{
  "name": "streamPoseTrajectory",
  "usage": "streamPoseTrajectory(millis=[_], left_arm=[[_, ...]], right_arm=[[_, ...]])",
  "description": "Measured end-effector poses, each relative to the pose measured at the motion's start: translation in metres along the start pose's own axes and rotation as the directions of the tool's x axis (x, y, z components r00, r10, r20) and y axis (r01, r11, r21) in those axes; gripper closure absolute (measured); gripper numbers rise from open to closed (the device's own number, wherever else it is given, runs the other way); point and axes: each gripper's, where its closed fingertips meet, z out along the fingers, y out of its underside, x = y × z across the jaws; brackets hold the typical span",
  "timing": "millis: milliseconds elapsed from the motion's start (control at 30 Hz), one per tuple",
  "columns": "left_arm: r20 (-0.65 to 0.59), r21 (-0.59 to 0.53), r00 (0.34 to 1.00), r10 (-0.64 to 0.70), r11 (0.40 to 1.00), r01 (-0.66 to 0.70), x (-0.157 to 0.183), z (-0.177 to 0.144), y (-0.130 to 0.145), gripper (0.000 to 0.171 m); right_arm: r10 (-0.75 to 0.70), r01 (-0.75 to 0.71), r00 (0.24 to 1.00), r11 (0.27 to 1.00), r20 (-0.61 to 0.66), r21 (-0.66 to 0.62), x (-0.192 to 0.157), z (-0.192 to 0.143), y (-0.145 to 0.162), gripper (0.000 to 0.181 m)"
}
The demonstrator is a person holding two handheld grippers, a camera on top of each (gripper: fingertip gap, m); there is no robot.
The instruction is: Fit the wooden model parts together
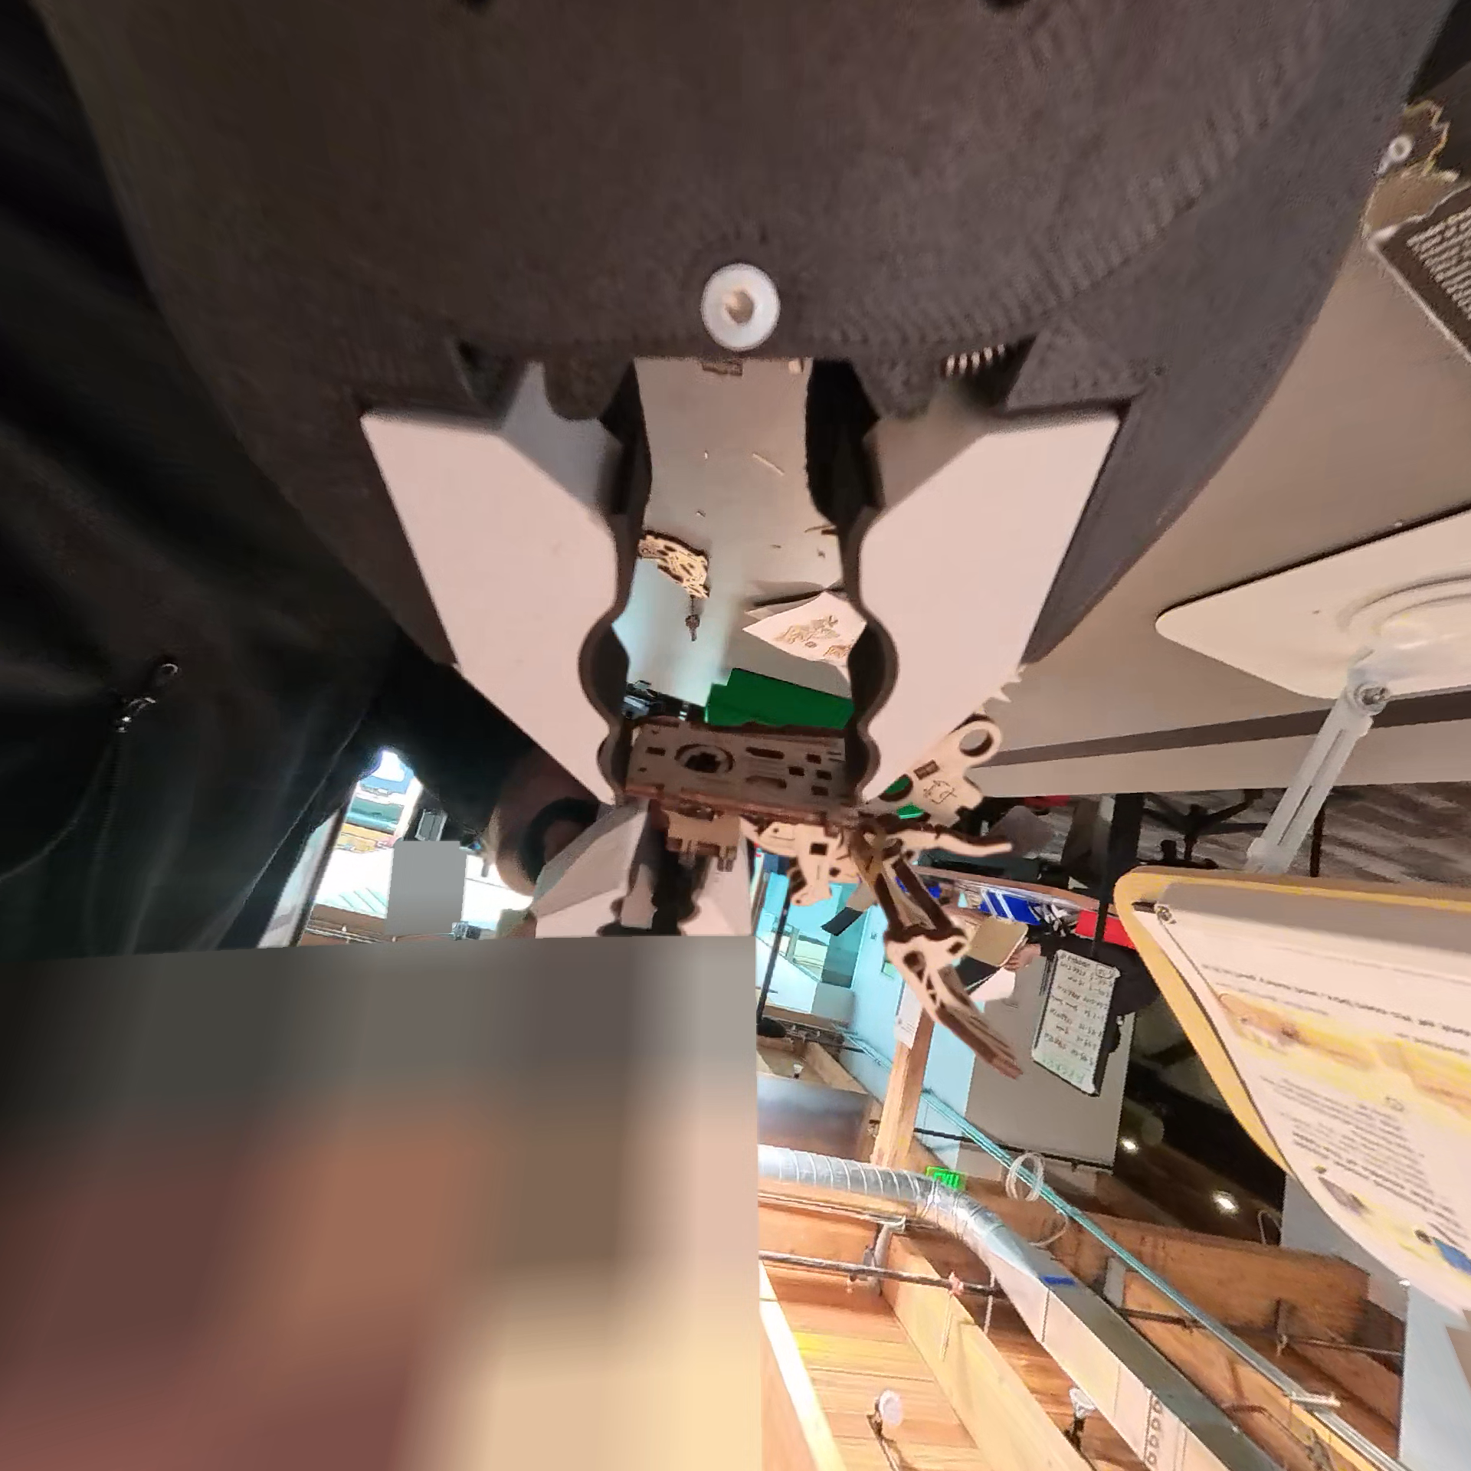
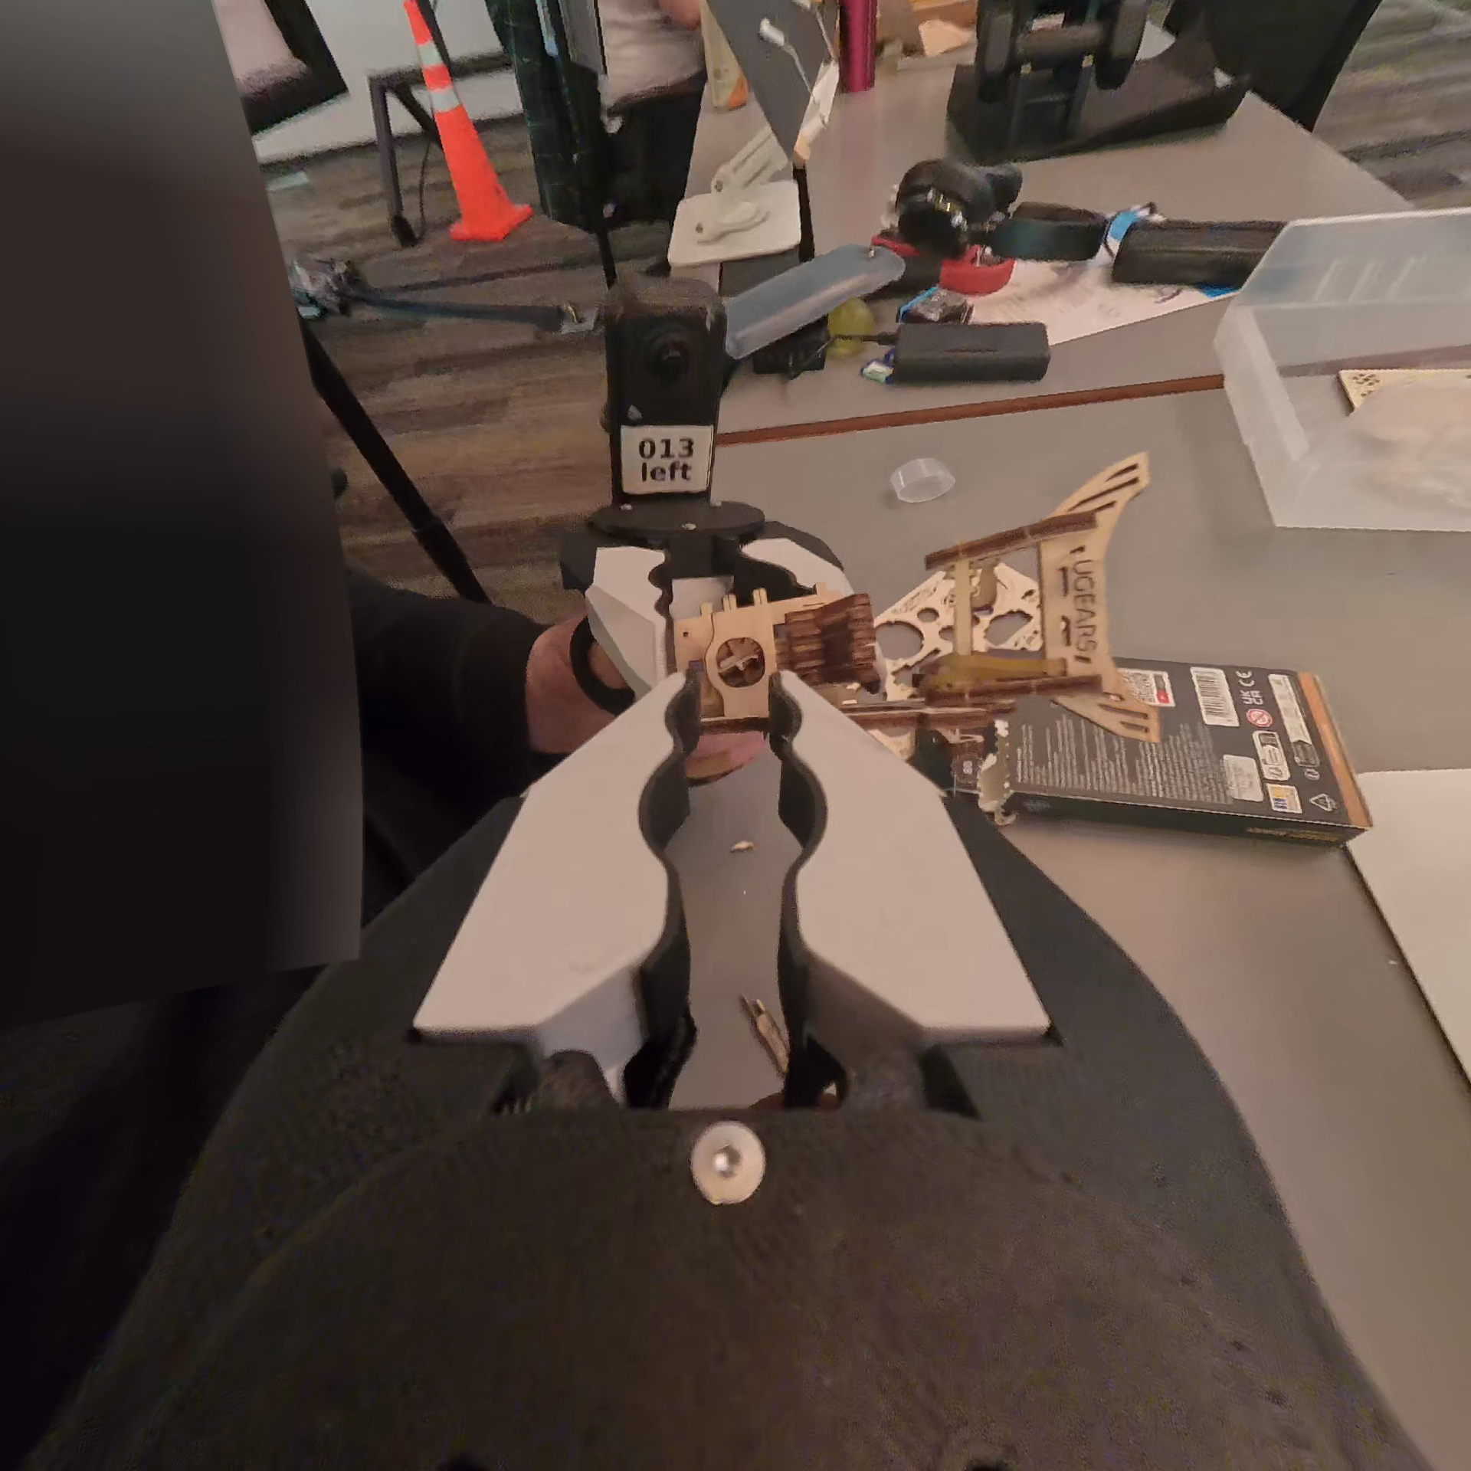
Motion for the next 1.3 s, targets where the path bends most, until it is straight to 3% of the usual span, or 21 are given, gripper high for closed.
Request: streamPoseTrajectory(millis=[567, 1000, 1300], left_arm=[[-0.051, 0.033, 0.996, 0.074, 0.997, -0.072, 0.010, -0.001, -0.007, 0.120], [-0.116, 0.107, 0.993, 0.022, 0.994, -0.010, 0.016, -0.012, -0.011, 0.120], [-0.190, 0.161, 0.981, -0.026, 0.985, 0.057, 0.024, -0.012, -0.019, 0.119]], right_arm=[[-0.139, 0.117, 0.986, 0.971, -0.094, -0.210, -0.011, 0.004, -0.003, 0.178], [-0.107, 0.087, 0.990, 0.974, -0.088, -0.208, -0.020, 0.016, -0.009, 0.180], [-0.132, 0.107, 0.983, 0.976, -0.124, -0.188, -0.025, 0.013, -0.019, 0.170]])
